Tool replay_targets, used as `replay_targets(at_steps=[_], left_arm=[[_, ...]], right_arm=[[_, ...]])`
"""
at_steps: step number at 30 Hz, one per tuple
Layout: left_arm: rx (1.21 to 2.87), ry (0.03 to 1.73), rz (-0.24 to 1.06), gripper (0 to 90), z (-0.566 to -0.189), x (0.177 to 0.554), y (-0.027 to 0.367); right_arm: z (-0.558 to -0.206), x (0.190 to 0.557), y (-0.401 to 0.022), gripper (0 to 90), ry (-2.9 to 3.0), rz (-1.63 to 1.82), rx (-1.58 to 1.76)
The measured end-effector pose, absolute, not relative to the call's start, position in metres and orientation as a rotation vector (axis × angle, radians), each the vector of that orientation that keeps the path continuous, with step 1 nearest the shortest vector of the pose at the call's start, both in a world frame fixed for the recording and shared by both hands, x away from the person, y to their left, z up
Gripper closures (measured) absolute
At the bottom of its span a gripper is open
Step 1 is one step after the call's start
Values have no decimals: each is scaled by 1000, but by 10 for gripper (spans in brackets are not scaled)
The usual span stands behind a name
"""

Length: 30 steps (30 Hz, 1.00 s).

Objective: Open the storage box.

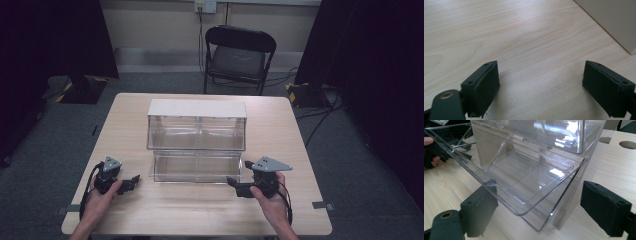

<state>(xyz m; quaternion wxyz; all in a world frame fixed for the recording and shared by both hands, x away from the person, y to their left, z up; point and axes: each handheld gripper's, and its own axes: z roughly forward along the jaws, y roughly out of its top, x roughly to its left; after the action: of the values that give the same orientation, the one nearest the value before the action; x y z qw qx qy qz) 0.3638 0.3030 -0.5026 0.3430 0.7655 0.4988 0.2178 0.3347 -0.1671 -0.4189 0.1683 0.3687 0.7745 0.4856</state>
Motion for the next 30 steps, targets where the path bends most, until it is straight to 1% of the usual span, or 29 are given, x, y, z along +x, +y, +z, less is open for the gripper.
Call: replay_targets(at_steps=[30], left_arm=[[1992, 1294, 567, 135, -502, 364, 303]], right_arm=[[-411, 341, -157, 129, 2203, 1403, 1031]])
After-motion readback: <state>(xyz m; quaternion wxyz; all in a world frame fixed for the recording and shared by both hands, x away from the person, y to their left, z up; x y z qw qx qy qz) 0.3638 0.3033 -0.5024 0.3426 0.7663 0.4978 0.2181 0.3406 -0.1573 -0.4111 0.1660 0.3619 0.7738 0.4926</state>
